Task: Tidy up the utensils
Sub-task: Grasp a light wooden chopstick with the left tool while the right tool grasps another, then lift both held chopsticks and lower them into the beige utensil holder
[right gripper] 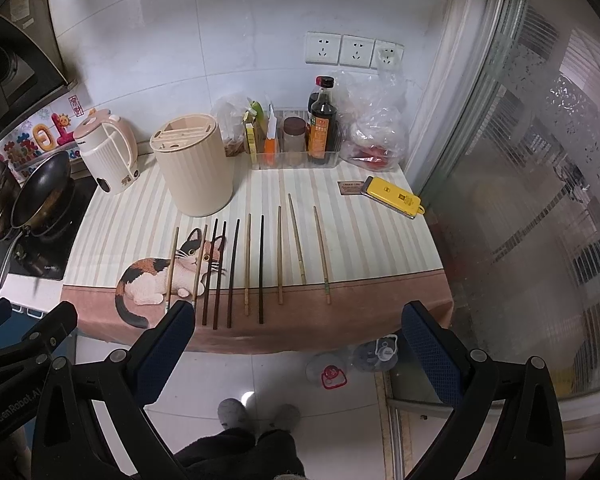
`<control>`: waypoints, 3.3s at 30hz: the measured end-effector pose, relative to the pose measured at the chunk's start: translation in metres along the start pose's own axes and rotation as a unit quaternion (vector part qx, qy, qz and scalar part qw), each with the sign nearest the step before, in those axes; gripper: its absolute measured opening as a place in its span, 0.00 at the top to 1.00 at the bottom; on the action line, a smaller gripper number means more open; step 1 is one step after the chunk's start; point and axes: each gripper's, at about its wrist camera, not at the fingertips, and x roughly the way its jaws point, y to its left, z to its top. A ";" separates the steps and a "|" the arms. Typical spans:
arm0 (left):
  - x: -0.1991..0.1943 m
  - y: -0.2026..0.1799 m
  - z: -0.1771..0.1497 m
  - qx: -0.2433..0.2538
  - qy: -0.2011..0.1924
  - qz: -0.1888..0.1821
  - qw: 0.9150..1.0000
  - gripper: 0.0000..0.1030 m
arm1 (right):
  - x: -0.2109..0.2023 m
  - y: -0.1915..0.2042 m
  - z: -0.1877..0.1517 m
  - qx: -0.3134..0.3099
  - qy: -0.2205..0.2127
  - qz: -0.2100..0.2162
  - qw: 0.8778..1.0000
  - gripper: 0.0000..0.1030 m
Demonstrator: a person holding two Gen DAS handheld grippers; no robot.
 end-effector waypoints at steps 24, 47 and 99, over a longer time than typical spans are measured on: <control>0.226 0.033 0.046 -0.031 0.062 0.102 0.992 0.00 | 0.221 -0.016 0.023 0.022 0.087 0.066 0.994 0.68; 0.407 0.026 0.076 0.032 0.211 0.009 0.977 0.46 | 0.446 0.038 0.070 0.019 0.263 0.005 0.965 0.55; 0.299 0.125 0.092 0.024 0.122 0.027 0.992 0.96 | 0.390 0.042 0.096 0.026 0.193 0.024 0.981 0.93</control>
